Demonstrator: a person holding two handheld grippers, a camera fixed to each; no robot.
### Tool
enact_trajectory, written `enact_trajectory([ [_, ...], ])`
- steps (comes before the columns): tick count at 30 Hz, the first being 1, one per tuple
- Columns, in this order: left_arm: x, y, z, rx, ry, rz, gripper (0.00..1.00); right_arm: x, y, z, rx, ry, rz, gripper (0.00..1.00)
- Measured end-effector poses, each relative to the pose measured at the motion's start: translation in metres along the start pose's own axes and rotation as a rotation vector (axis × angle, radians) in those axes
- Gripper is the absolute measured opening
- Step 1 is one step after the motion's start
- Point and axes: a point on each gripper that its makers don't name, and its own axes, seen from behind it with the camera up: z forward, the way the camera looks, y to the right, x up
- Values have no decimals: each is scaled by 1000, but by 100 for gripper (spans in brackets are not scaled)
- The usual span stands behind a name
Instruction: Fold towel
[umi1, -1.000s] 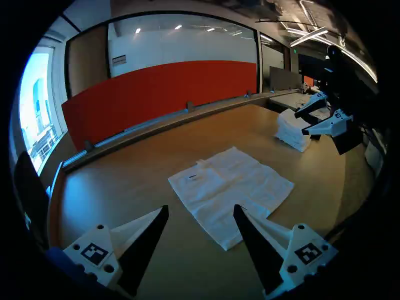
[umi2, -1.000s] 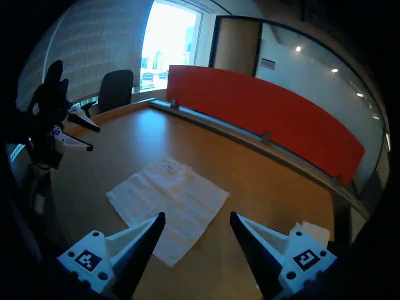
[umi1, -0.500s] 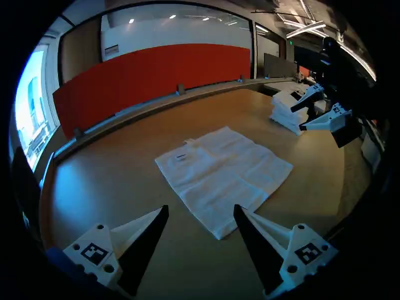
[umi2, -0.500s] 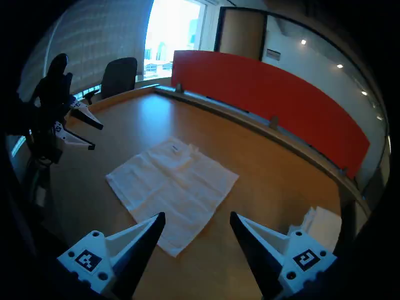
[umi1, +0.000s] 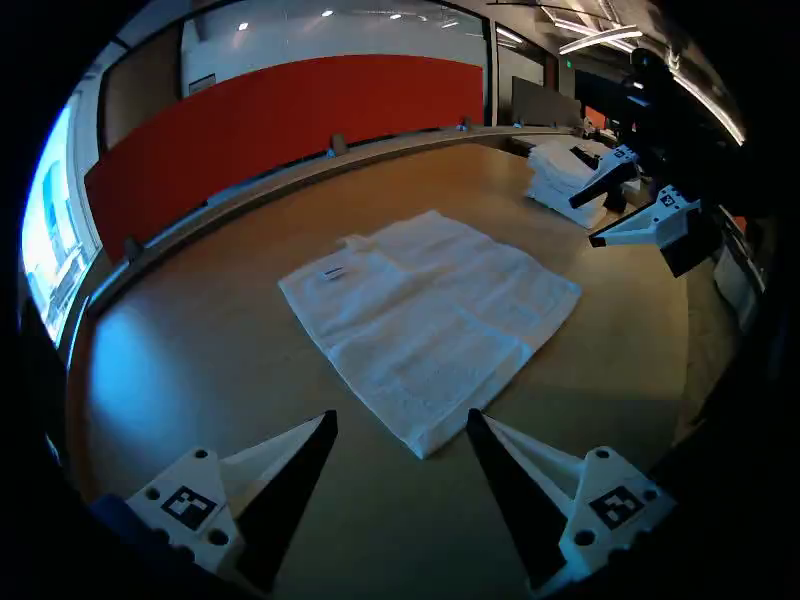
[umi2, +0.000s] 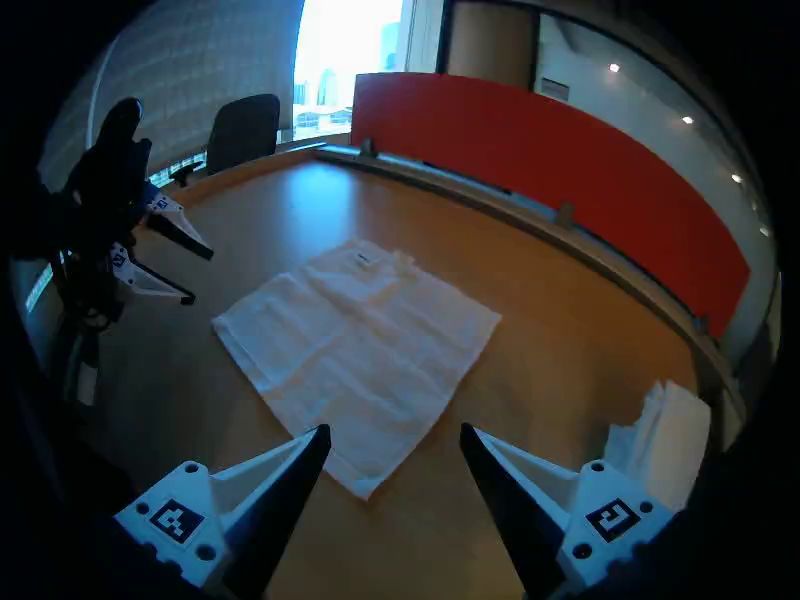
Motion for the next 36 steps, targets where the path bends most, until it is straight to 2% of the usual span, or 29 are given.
enact_trajectory([
  [14, -30, 9, 28, -15, -61, -43, 96, -42, -7, 27, 15, -70, 28, 100],
  [20, -36, 13, 34, -19, -84, -47, 96, -49, -10, 33, 18, -78, 40, 100],
  [30, -42, 19, 41, -24, -119, -91, 96, -67, -16, 42, 33, -102, 56, 99],
  [32, -42, 20, 42, -27, -121, -90, 96, -69, -16, 43, 37, -108, 51, 96],
  [36, -42, 21, 42, -26, -124, -86, 95, -74, -19, 45, 54, -120, 45, 84],
])
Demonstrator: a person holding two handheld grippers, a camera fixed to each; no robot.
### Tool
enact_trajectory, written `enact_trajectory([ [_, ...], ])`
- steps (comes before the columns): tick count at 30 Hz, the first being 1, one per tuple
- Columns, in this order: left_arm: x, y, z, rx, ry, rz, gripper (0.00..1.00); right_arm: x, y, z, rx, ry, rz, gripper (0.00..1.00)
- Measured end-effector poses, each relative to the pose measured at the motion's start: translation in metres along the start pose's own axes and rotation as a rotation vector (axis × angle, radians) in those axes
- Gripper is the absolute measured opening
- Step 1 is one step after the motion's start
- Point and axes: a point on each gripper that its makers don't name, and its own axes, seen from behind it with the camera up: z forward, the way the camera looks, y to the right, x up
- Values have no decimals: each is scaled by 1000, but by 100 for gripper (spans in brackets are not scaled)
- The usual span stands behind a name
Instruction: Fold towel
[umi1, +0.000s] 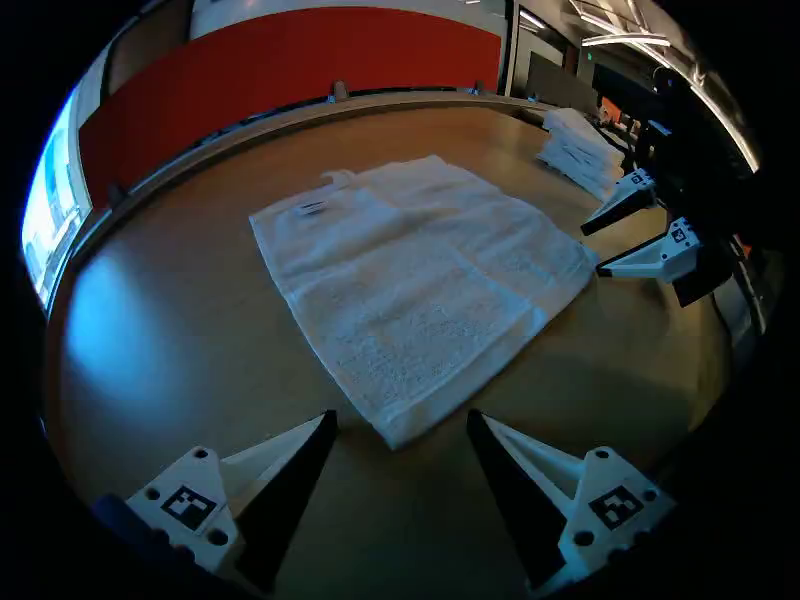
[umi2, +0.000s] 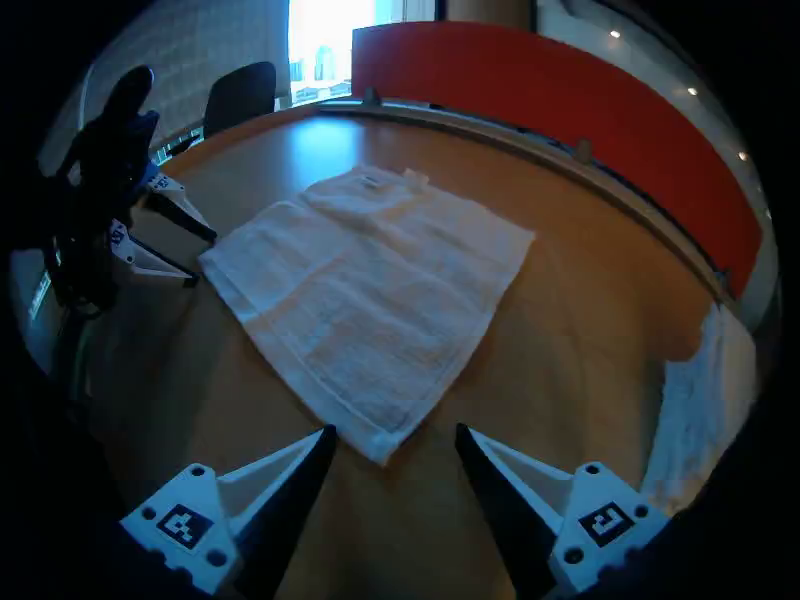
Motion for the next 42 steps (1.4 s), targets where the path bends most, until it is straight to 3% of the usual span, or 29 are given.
enact_trajectory([
  [6, 1, -3, 0, 13, -3, -23, 84, -1, -1, 3, 10, 0, 8, 68],
  [11, -2, -2, 0, 23, -8, -7, 78, -3, -3, 3, 27, -4, 10, 58],
  [15, -3, 0, 0, 30, -12, 11, 76, -4, -3, 3, 29, -2, 4, 55],
  [21, -1, -1, 1, 43, -19, -10, 70, -3, -5, 3, 34, 0, -1, 46],
  [27, -1, -6, 1, 61, -25, -31, 56, -3, -8, 4, 36, 4, 1, 32],
  [31, -1, -6, 2, 62, -30, -31, 51, -3, -8, 4, 36, 3, 9, 29],
  [37, -2, -5, 2, 73, -37, -31, 22, 1, -9, 4, 39, 7, 21, 23],
  [42, -1, -3, 1, 74, -42, -43, 19, 5, -10, 2, 40, 13, 26, 14],
])
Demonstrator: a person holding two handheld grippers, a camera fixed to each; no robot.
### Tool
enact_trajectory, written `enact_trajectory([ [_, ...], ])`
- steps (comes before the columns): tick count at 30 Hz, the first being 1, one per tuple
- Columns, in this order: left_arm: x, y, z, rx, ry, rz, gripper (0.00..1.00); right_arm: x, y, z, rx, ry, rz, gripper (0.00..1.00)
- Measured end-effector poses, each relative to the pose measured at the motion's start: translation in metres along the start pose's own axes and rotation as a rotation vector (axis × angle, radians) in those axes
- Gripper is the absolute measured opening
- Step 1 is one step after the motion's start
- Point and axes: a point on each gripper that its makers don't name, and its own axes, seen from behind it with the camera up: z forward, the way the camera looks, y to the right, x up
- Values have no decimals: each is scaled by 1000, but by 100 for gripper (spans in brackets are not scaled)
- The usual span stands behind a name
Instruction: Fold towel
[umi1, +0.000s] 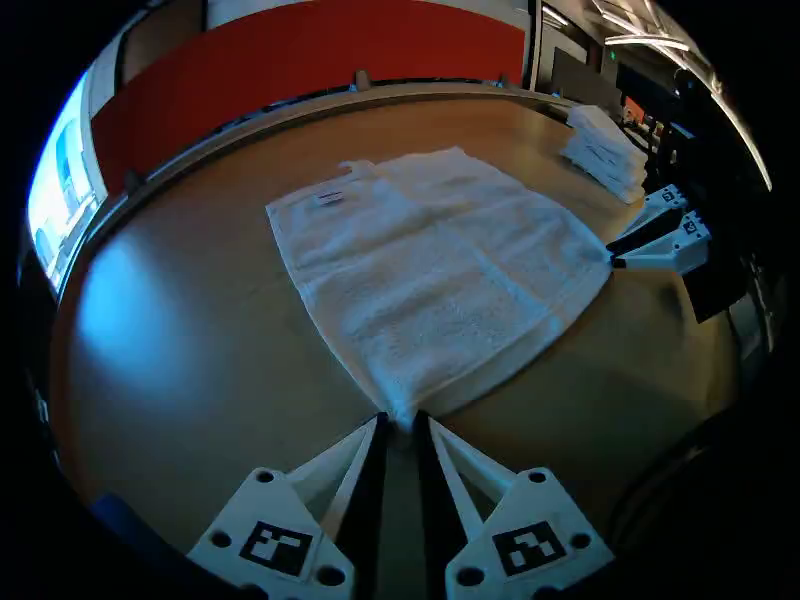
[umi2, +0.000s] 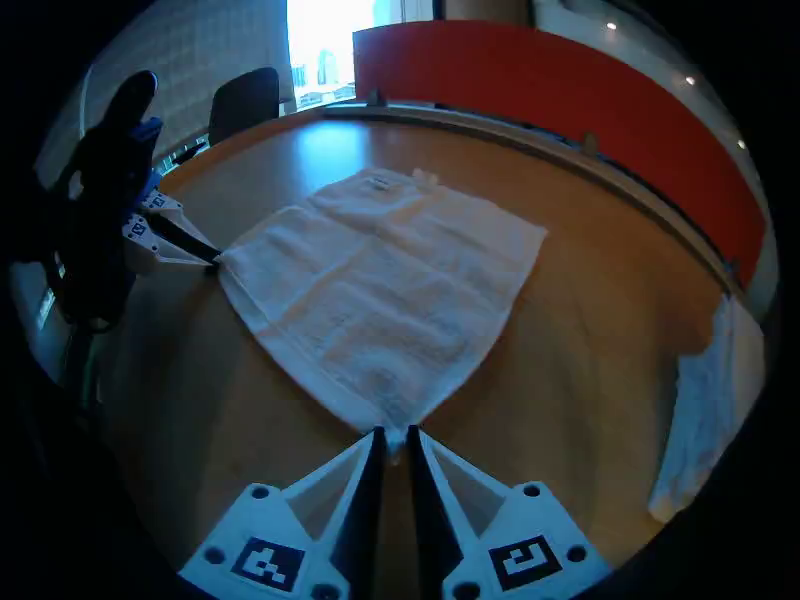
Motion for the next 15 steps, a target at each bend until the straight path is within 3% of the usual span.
enact_trajectory([
  [6, 3, 1, 0, -8, -1, -26, 17, 4, -2, -2, 0, 2, -14, 9],
  [15, 4, 1, -1, -9, -2, -39, 17, 1, -2, -2, -1, -8, 16, 8],
])
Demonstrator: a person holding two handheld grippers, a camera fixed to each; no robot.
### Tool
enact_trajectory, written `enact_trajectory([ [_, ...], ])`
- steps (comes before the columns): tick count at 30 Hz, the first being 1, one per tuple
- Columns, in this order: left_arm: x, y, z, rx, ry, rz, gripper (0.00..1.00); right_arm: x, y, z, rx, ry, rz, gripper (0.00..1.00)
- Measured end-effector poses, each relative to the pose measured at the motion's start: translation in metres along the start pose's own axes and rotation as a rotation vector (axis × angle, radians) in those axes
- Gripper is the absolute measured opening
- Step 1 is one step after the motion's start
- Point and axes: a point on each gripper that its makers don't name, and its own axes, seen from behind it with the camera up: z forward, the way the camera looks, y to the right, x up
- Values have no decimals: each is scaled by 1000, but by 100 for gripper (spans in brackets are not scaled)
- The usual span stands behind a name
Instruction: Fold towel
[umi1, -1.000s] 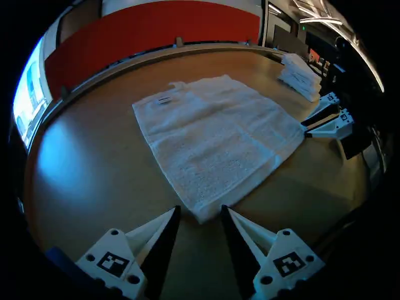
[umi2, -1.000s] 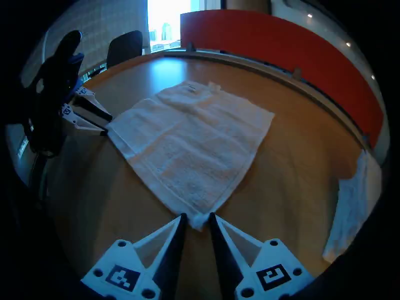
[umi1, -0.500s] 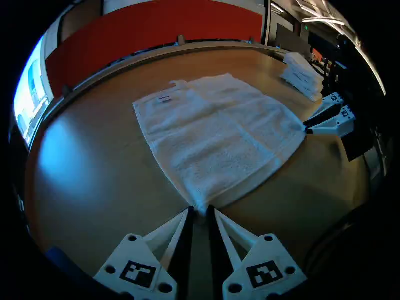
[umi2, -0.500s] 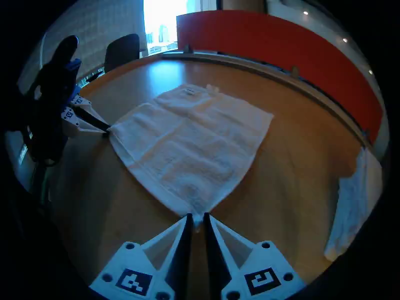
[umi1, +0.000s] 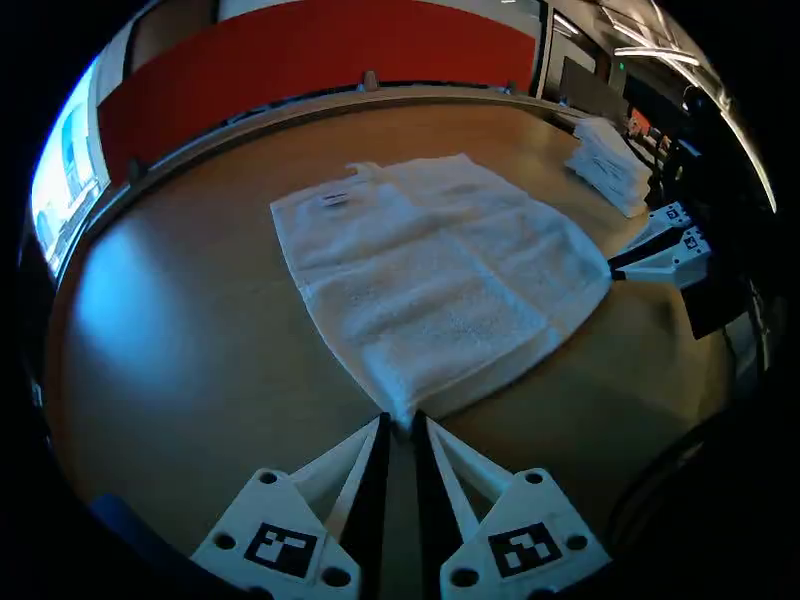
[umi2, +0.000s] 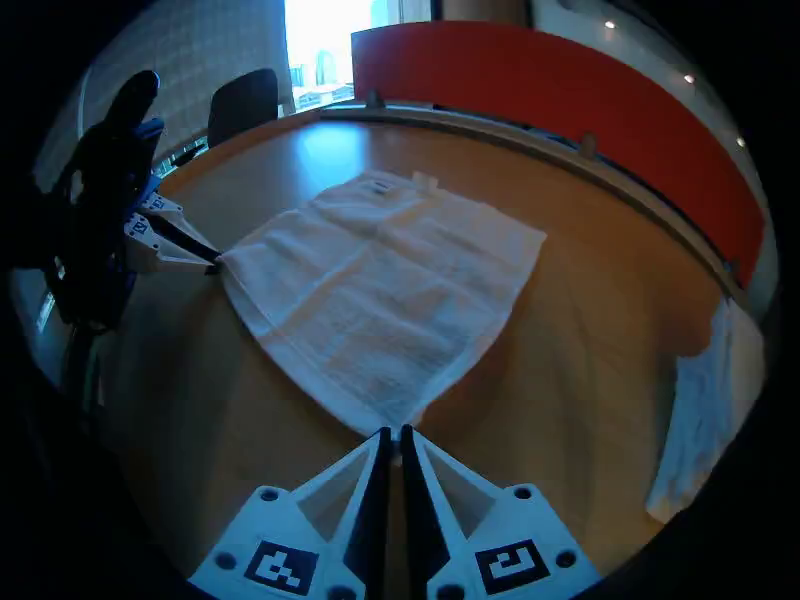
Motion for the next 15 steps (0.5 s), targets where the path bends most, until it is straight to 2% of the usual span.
enact_trajectory([
  [6, -2, 1, 2, 5, -7, 14, 16, 0, 1, 0, 5, -7, 25, 7],
  [15, 10, 0, -6, 8, 9, -11, 16, 18, 2, -11, 5, 30, 2, 6],
])
